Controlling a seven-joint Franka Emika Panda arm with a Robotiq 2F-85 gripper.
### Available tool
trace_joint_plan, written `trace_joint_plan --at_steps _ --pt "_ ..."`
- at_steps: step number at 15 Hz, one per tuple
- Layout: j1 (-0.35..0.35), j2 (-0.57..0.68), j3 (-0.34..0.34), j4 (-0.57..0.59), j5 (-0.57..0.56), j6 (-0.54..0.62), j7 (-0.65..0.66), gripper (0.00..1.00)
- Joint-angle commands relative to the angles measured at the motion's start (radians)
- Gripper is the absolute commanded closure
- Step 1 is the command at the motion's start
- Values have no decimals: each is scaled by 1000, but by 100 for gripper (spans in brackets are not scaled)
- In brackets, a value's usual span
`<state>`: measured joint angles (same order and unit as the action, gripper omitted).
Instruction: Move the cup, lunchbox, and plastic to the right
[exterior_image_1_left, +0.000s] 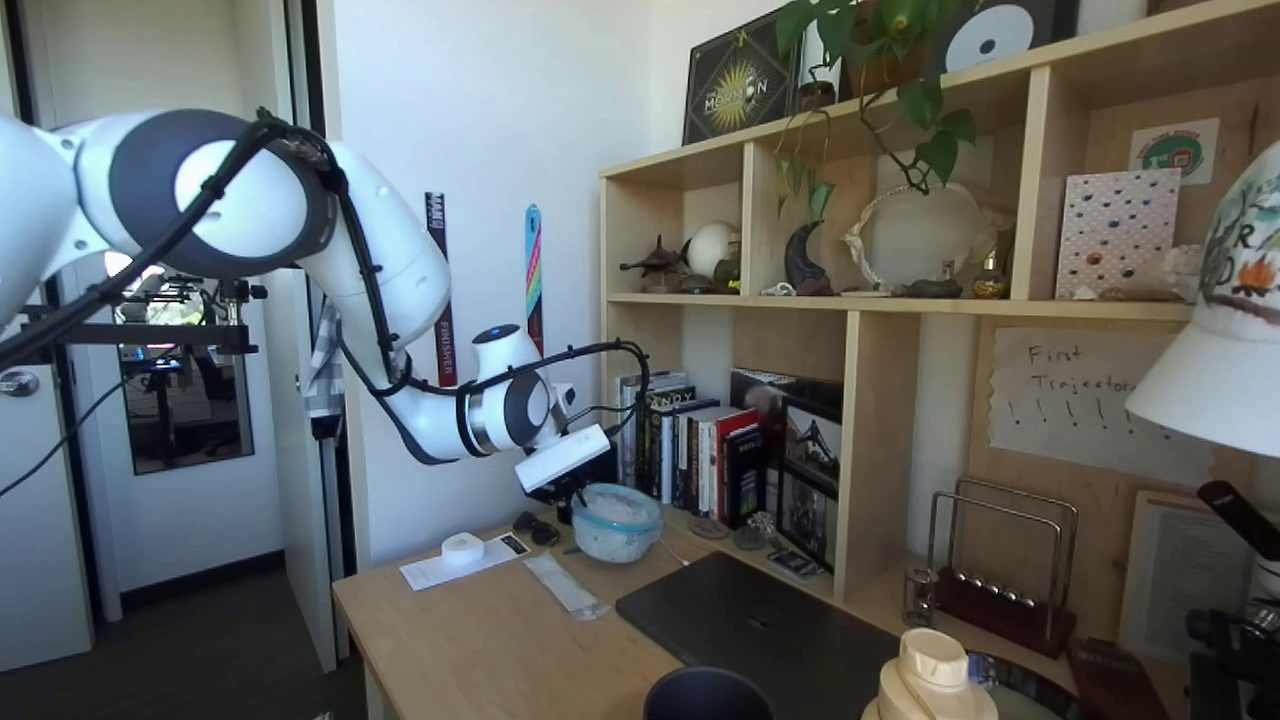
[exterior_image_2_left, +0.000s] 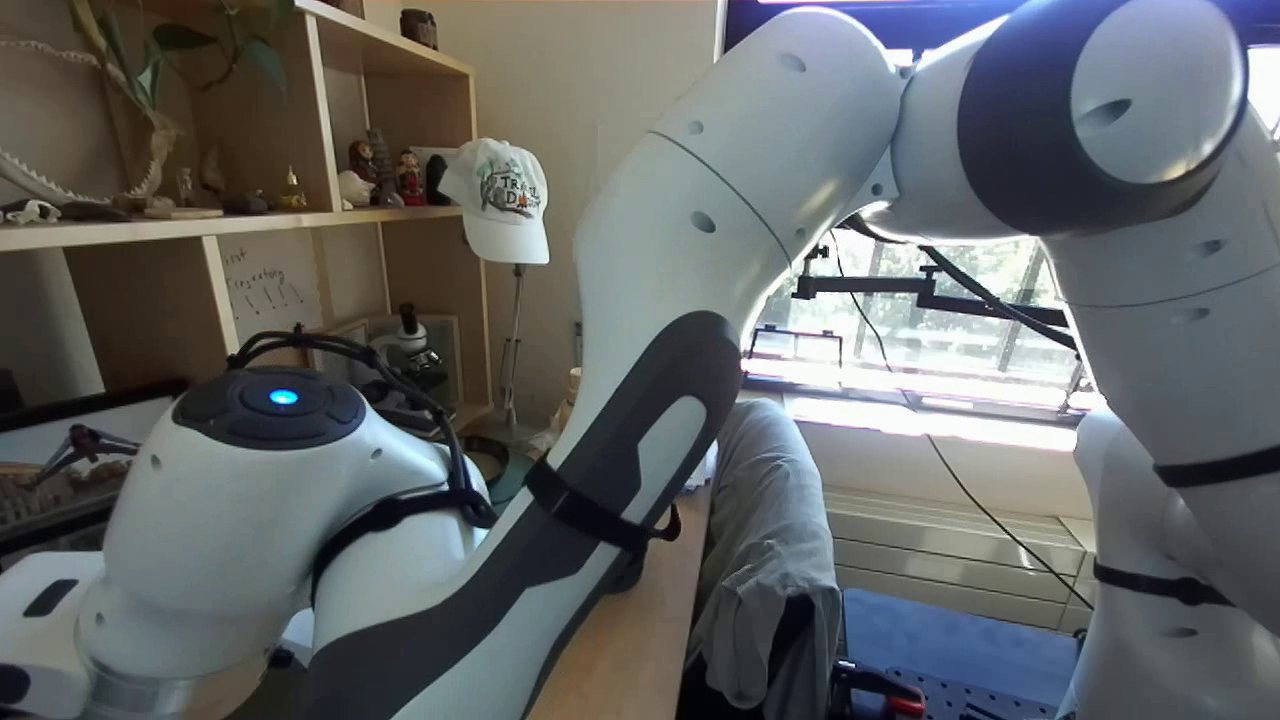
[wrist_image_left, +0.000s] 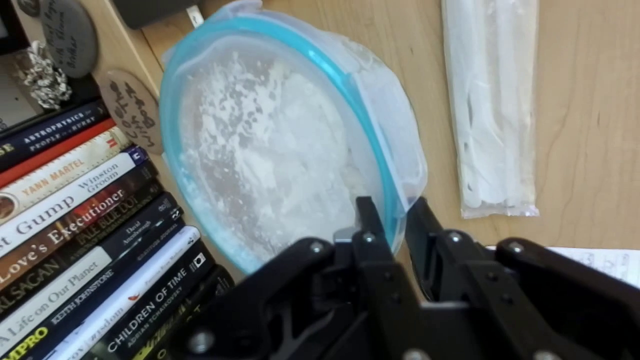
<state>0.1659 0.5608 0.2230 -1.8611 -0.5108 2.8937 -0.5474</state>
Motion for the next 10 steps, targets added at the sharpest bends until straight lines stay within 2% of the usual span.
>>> trace_joint_plan --at_steps 1,5,10 --pt "-11 -124 13 -53 49 -110 -24 90" --pt "-10 -203 -3 -86 101 -261 3 90" --pt "-18 -319 -65 -194 118 -391 105 90"
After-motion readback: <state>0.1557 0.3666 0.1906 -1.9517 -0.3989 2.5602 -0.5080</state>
